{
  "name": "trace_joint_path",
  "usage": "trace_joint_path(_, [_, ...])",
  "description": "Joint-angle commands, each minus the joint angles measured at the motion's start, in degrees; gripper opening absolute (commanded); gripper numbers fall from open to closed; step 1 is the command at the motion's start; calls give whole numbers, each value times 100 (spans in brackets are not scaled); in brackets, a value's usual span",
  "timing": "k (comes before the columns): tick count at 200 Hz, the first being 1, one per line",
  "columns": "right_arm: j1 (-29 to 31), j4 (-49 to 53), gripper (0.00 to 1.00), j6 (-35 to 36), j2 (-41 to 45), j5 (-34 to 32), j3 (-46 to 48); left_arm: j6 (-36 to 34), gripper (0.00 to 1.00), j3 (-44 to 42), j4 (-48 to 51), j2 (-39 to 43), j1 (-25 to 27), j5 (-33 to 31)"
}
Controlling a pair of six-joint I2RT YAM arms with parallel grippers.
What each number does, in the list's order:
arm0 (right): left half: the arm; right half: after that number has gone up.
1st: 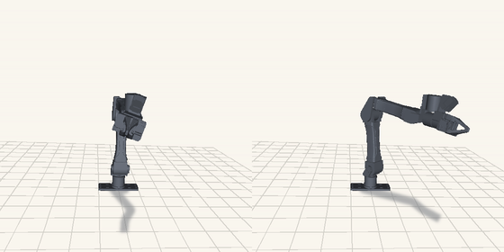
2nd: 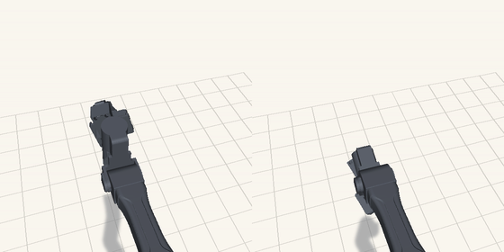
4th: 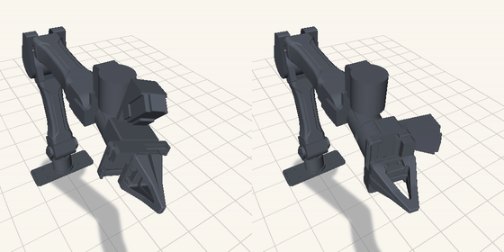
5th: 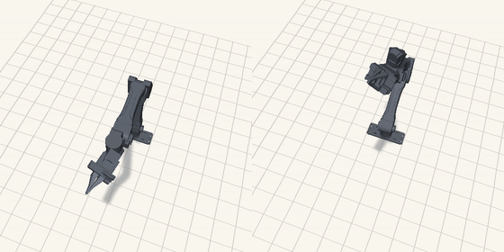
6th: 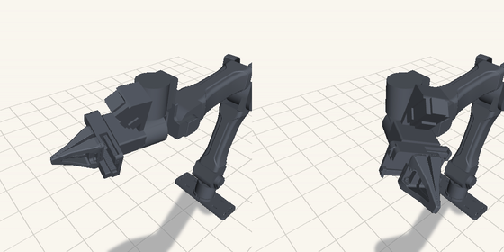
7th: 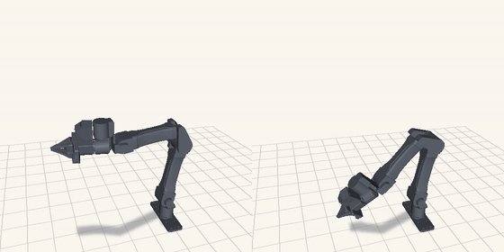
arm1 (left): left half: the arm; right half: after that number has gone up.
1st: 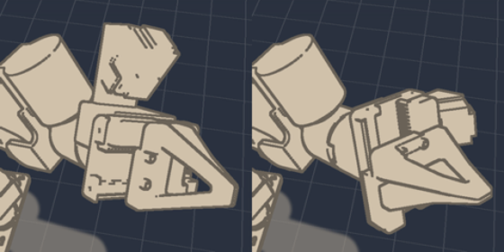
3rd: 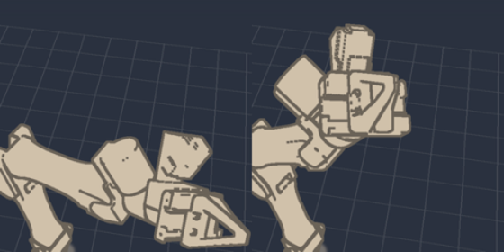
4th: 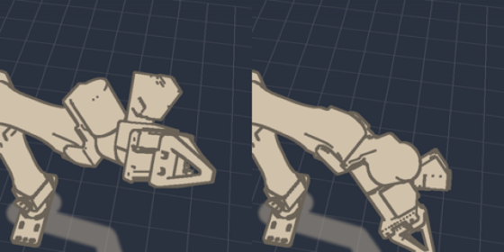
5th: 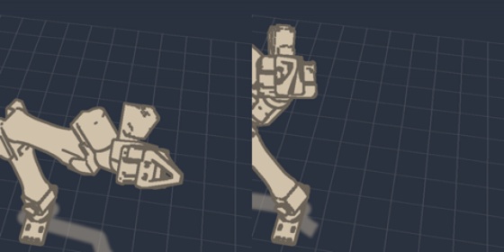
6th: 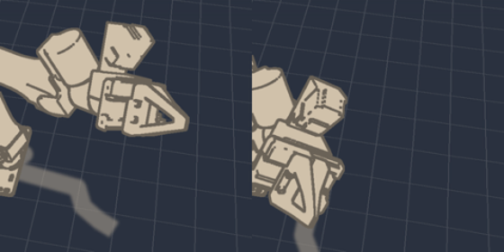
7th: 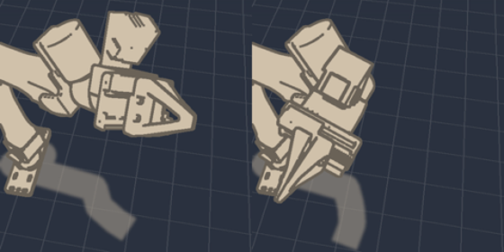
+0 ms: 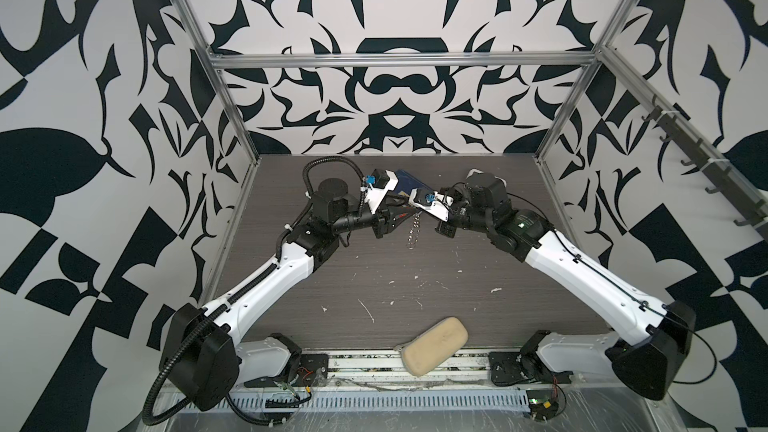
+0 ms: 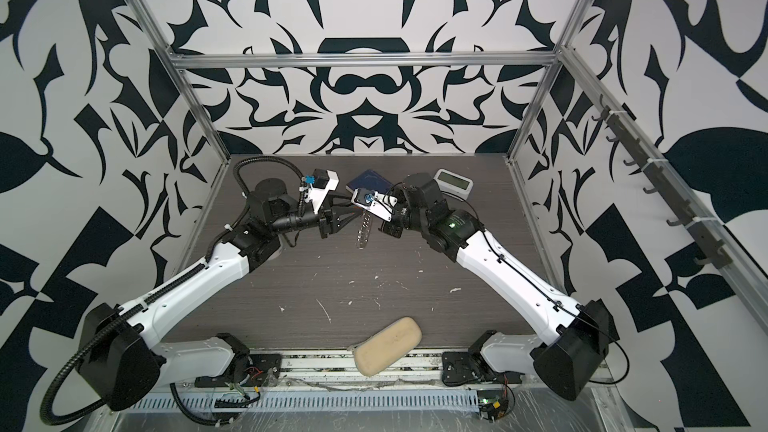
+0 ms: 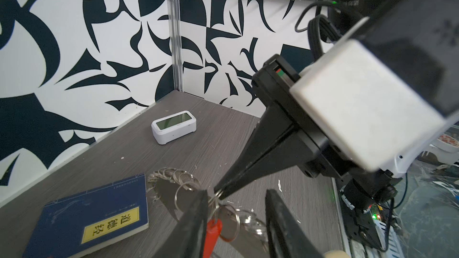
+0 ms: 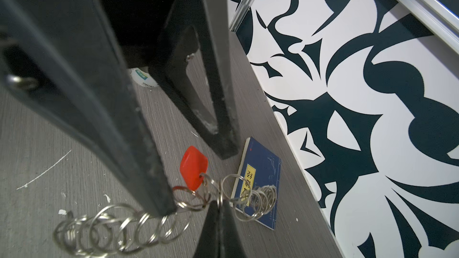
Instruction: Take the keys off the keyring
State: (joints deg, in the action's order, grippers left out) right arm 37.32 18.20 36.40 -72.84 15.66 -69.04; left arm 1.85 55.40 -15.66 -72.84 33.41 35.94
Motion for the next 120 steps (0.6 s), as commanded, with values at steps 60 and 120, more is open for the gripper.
trace_joint_path(60, [48, -185, 0, -54, 157, 148, -338, -27, 27, 160, 13, -244, 12, 57])
trace_joint_path(120, [57, -167, 0, -71, 213, 165, -365, -156, 0, 193, 193, -208, 17, -105])
